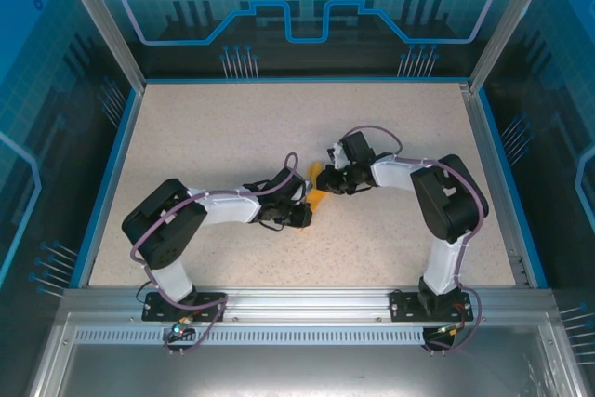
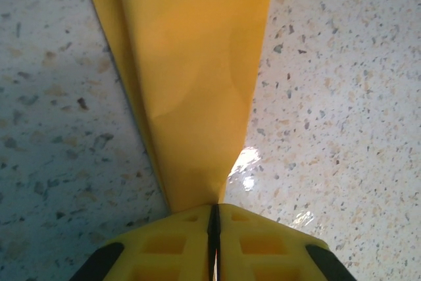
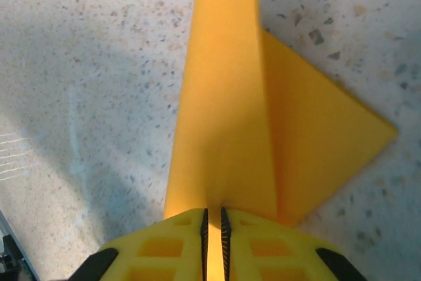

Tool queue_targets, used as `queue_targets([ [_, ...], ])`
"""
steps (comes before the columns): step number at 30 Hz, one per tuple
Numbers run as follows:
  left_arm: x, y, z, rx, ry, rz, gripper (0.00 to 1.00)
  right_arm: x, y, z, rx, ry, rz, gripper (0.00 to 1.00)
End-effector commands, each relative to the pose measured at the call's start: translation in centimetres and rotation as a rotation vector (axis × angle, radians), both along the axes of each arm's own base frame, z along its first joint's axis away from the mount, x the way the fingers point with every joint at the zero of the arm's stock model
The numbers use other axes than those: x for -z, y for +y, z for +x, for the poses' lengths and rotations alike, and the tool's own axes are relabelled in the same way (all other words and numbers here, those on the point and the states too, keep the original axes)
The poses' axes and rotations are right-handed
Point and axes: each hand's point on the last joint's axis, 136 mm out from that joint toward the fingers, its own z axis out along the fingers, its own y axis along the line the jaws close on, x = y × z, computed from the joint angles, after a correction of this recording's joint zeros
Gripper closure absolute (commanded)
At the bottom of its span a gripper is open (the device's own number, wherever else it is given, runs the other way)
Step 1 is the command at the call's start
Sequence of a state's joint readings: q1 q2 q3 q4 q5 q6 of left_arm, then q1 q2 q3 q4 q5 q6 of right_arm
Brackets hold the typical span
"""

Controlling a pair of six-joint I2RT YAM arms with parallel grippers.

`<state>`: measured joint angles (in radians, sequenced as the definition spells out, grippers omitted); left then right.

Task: Fold a paper plane with a square sheet of paper (pick it up from the middle)
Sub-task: Fold the wing for the fifth time at the center of the table.

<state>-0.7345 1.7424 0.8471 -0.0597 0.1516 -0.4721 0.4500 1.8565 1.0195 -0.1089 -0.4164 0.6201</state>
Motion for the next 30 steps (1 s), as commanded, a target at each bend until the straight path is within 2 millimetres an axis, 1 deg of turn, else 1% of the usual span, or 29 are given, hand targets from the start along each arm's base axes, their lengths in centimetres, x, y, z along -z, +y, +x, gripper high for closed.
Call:
queue_targets([
  [1,4.5,2.7,-2.3,-0.008,0.112,0.106,0.89,-1.9,-0.5,-1.1,-0.002,-0.022,-0.009,0.83],
  [3,4.6,2.6,-2.3,-0.005,0.114,0.104,0.89,-2.5,-0.6,-1.9,-0.001,-0.026,-0.001,0.83],
  [6,4.8,2.6,-2.4,-0.003,0.116,0.105,0.89,-2.5,-0.6,-3.4,-0.001,-0.009,0.014,0.83],
  [10,4.9,2.6,-2.4,0.0,0.116,0.104,0.89,-1.2,-0.1,-6.1,-0.008,0.047,0.022,0.86],
  [13,5.0,2.7,-2.5,0.002,0.117,0.106,0.89,-0.6,0.3,-7.1,-0.004,0.065,0.029,0.86],
  [16,5.1,2.7,-2.6,0.002,0.12,0.102,0.89,-0.2,1.0,-7.1,0.0,0.071,0.066,0.89],
  [20,5.1,2.8,-2.7,0.001,0.119,0.099,0.89,-0.2,1.8,-6.5,0.01,0.063,0.097,0.92],
  [27,5.3,3.0,-3.0,0.003,0.119,0.101,0.89,0.5,2.1,-5.2,0.05,0.066,0.131,0.98],
  [30,5.4,3.2,-3.1,0.004,0.121,0.104,0.89,0.7,2.2,-4.7,0.07,0.076,0.171,1.0],
])
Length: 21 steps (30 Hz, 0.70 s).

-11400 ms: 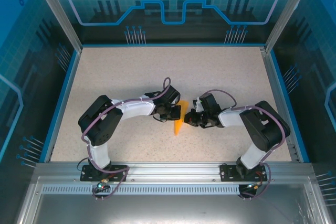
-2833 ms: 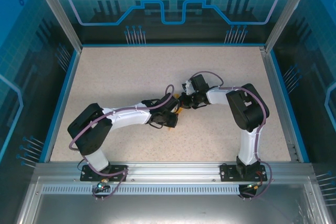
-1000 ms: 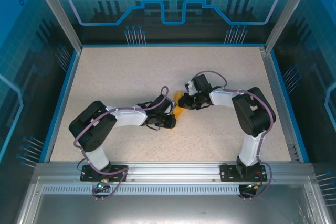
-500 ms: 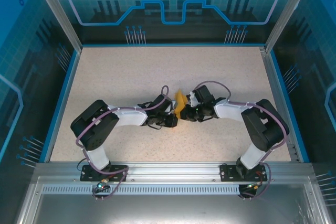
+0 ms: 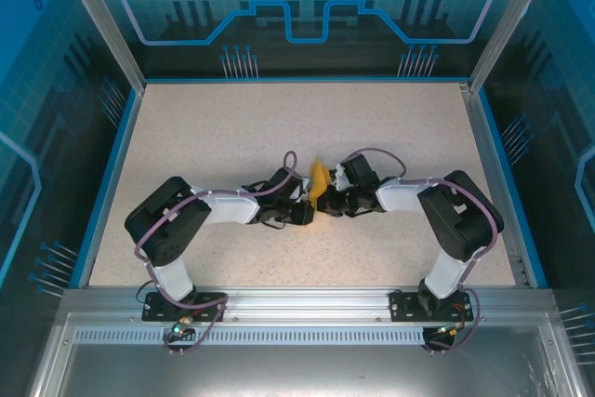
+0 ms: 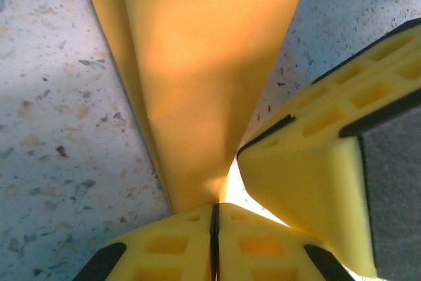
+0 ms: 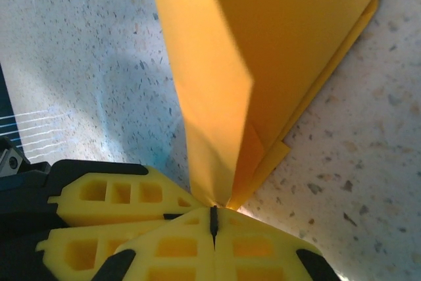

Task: Fold a paper plane with a square sheet of paper (pick it up from the middle)
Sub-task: Fold the wing for the fifth time at the center of the table.

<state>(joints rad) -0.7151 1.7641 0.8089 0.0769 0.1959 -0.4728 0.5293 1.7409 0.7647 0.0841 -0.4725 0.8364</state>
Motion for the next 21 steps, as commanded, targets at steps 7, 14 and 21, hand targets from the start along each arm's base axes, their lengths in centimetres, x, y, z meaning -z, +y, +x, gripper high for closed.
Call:
queue_targets([
  [7,5.5,4.2,-4.2,0.007,0.154,0.192,0.89,0.0,0.2,2.3,0.058,-0.029,0.081,1.0],
  [14,5.8,4.2,-4.2,0.008,0.156,0.193,0.89,-1.8,-0.8,1.6,0.05,-0.039,0.076,1.0],
  [21,5.9,4.2,-4.3,0.01,0.158,0.192,0.89,-1.5,0.6,2.3,0.059,-0.025,0.131,1.0],
])
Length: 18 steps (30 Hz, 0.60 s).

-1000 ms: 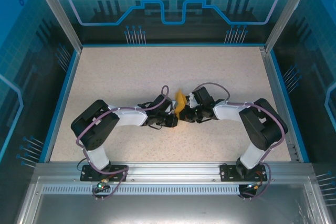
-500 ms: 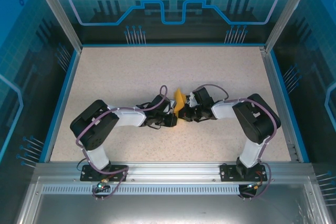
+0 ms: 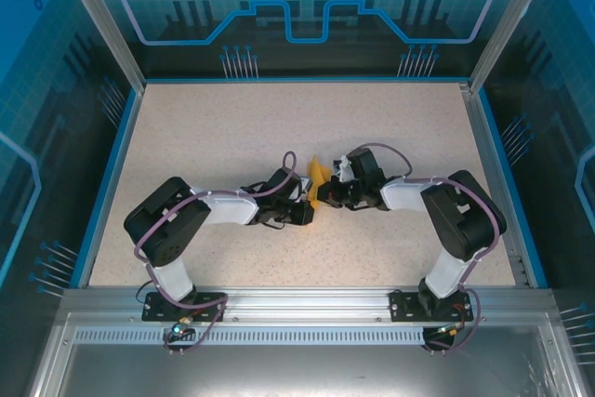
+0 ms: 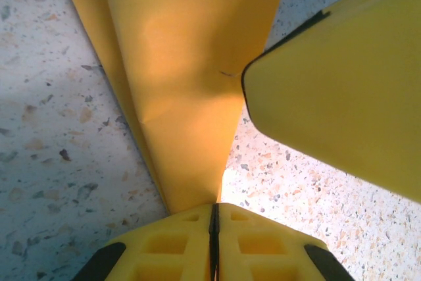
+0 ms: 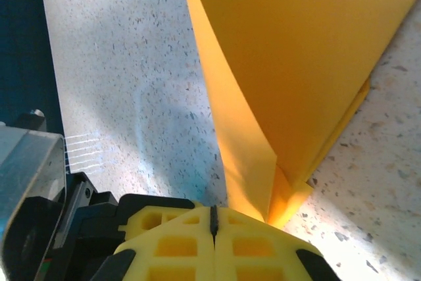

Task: Fold a paper plane with a square sheet of paper (pick it up from the middle)
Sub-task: Fold the wing for the fifth time at the center of the table.

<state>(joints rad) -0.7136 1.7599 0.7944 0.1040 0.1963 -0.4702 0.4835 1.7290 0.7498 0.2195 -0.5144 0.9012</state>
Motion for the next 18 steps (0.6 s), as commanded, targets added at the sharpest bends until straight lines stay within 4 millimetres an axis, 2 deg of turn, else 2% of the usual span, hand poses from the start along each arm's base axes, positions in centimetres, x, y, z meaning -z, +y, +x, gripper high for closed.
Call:
queue_targets([
  [1,5.9,4.2,-4.3,0.008,0.169,0.201,0.89,0.8,0.6,0.1,-0.004,0.033,0.024,1.0],
  [8,6.1,4.2,-4.6,0.016,0.177,0.198,0.89,1.8,1.4,1.3,0.009,0.032,0.034,1.0],
  [18,6.5,4.3,-4.8,0.028,0.184,0.202,0.89,4.1,0.0,1.5,0.011,0.052,-0.152,1.0],
])
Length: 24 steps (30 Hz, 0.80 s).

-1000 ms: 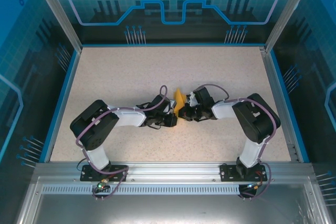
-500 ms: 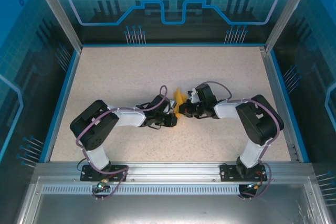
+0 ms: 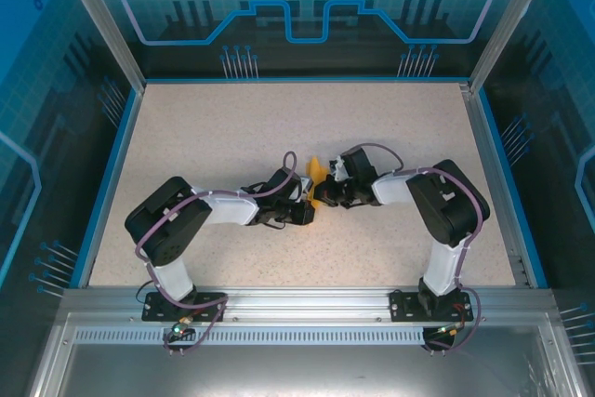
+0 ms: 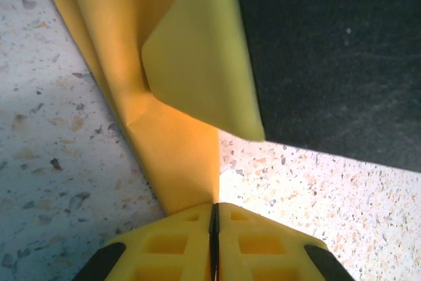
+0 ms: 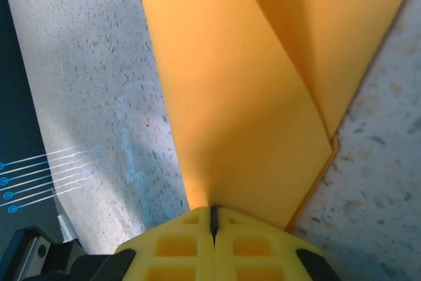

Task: Fold a paper plane with a square sheet of paper (pick it up from the middle)
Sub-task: Fold the wing for the fifth time at the center of the table.

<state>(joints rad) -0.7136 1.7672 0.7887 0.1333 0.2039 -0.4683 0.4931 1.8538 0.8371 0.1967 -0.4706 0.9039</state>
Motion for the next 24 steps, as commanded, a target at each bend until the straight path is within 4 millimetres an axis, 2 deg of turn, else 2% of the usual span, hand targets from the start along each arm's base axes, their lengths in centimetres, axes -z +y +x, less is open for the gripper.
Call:
queue_targets([
  [1,6.5,4.5,-5.0,0.023,0.193,0.218,0.89,2.2,-0.9,-0.5,-0.013,0.026,-0.118,1.0],
  [3,6.6,4.5,-5.2,0.027,0.198,0.215,0.9,2.2,-0.7,0.2,-0.02,0.018,-0.149,1.0],
  [8,5.9,4.0,-5.3,0.031,0.21,0.182,0.89,4.1,-2.0,-0.2,-0.033,0.045,-0.256,1.0],
  [13,5.2,3.5,-5.8,0.037,0.222,0.152,0.89,5.1,-3.0,-0.7,-0.036,0.056,-0.309,1.0],
  [20,5.8,3.7,-7.6,0.061,0.248,0.18,0.88,6.2,-3.4,-1.0,-0.037,0.072,-0.334,1.0],
  [24,5.3,3.9,-8.5,0.066,0.246,0.196,0.88,6.5,-3.7,-1.2,-0.038,0.077,-0.347,1.0],
])
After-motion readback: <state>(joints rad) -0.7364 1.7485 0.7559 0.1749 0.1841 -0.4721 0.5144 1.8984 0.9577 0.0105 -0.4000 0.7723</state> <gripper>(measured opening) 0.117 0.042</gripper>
